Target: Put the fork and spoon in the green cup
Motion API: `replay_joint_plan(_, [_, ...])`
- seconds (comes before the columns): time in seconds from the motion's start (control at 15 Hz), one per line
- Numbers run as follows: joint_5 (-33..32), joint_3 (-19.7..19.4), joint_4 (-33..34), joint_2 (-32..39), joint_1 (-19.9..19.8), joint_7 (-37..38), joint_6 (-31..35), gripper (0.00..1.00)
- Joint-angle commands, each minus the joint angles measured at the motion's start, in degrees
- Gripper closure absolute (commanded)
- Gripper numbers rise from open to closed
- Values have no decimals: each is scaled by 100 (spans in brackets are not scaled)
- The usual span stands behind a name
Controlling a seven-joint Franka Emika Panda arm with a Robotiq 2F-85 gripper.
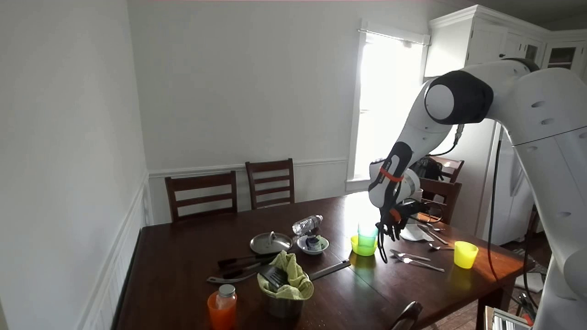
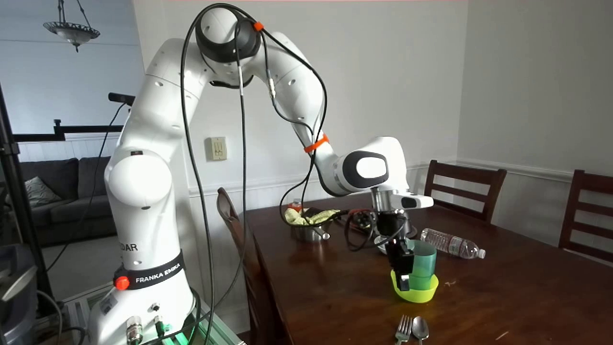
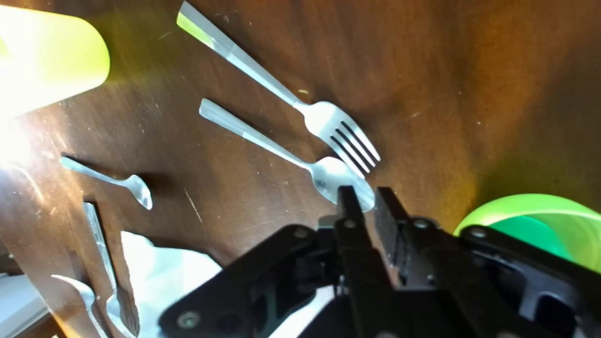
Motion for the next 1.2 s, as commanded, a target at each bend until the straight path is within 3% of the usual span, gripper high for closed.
replay_joint_plan(0.0, [215,352,-256,-178,-440,-684,-39,52])
replay_joint_plan(0.47, [606,847,-699,-245,-1428,-2637,202,3])
replay_joint_plan(0.8, [787,1125,-810,-197,-1907,-3573,488,0])
replay_joint_plan(0.87, [608,921,-658,-37,-1659,-3184,394,0])
replay_joint_plan(1.13, [617,934,-658,-24,-1661,-3211,395,0])
